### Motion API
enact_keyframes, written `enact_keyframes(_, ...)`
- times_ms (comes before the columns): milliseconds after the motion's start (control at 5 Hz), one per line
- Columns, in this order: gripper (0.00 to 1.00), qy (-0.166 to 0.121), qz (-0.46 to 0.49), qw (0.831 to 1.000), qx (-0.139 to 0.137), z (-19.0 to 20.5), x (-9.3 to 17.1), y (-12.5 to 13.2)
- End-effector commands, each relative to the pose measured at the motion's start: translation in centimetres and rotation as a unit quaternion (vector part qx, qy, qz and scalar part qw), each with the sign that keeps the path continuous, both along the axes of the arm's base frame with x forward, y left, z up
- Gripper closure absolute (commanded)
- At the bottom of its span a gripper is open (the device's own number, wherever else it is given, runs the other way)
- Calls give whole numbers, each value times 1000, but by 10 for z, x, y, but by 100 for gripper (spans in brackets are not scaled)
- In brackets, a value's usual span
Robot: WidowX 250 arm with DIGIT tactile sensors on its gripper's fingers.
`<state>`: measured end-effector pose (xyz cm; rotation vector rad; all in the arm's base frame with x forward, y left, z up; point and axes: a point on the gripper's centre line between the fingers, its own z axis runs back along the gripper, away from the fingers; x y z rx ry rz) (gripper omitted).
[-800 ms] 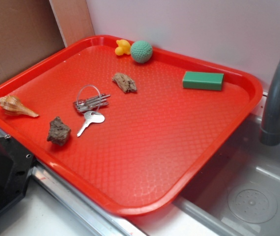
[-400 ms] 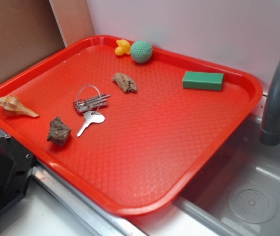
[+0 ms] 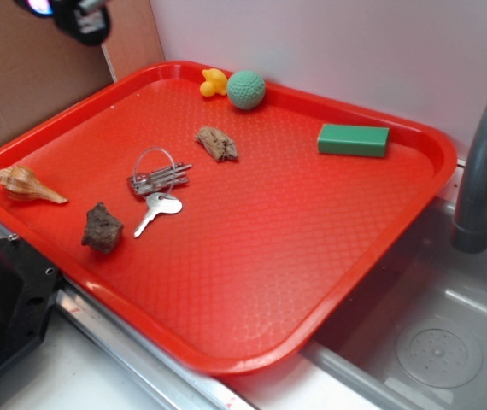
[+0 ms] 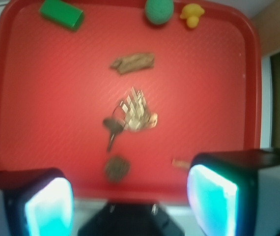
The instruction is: Grab the green block.
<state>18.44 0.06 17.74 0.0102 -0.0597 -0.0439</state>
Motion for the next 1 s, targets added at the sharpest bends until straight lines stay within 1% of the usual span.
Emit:
enact_keyframes(0, 0, -28, -139, 989, -33, -46, 70, -18)
enact_keyframes(200, 0, -55, -232, 970, -53, -66, 101, -42)
enact_keyframes(400, 0, -77, -270, 959, -45, -83, 127, -63)
enact_keyframes(600, 0, -107, -296, 949, -19, -95, 137, -81)
enact_keyframes(800, 0, -107, -296, 949, -19, -95, 137, -81)
